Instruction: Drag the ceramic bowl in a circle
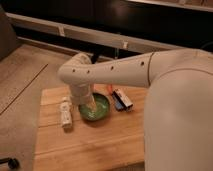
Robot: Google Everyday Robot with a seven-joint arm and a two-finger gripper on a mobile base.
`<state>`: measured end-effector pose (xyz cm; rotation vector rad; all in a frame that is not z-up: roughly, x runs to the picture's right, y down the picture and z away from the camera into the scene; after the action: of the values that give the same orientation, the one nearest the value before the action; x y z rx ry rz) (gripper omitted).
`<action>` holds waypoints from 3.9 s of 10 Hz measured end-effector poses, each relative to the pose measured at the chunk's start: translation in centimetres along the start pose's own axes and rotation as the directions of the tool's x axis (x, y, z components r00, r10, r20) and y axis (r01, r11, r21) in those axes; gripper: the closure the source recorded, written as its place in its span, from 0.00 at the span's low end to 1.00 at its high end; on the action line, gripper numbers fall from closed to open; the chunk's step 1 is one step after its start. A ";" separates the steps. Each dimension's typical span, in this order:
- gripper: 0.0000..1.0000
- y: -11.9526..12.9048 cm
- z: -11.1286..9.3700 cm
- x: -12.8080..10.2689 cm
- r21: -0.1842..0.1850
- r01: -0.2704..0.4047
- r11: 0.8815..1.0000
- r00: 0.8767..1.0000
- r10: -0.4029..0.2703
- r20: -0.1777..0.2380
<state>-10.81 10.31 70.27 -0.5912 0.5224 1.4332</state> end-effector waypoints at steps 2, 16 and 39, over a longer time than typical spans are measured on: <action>0.35 0.0 0.0 0.0 0.000 0.000 1.000 1.000 0.000 0.000; 0.35 -3.5 -7.9 -10.8 0.056 0.080 0.995 0.942 -0.094 0.323; 0.35 -15.5 5.3 -10.9 -0.105 -0.296 0.949 0.932 0.311 0.184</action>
<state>3.75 4.95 82.40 -0.4314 0.4138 1.7921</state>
